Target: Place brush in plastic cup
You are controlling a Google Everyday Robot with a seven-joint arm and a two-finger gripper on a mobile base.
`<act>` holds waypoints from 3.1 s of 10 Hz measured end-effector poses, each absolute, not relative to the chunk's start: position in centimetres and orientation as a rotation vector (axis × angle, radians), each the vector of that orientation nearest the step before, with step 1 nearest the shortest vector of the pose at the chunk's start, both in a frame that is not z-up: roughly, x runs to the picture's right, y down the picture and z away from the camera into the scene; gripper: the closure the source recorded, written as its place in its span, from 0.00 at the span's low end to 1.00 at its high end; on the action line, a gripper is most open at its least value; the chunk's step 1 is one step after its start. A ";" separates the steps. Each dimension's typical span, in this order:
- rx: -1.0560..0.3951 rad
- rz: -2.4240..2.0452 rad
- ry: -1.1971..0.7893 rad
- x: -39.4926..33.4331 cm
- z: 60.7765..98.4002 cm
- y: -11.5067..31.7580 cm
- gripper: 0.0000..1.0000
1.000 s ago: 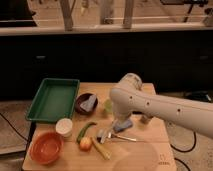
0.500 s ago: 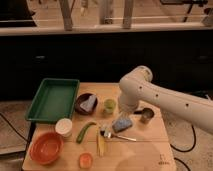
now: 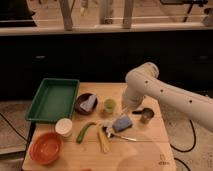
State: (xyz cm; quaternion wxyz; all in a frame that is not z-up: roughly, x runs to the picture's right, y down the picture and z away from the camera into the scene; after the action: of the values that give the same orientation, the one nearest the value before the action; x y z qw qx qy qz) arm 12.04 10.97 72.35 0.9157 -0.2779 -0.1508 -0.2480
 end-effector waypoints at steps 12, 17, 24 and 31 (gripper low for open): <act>-0.532 -0.574 -0.444 8.9 72.5 7.3 0.99; -0.571 -0.648 -0.488 6.7 73.8 6.8 0.99; -0.594 -0.667 -0.482 6.4 76.1 5.4 0.99; -0.621 -0.672 -0.483 6.6 77.8 4.7 0.99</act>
State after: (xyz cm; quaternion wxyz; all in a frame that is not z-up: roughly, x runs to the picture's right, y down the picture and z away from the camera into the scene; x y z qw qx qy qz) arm 6.62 4.66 77.82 0.8692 -0.2970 -0.2307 -0.3211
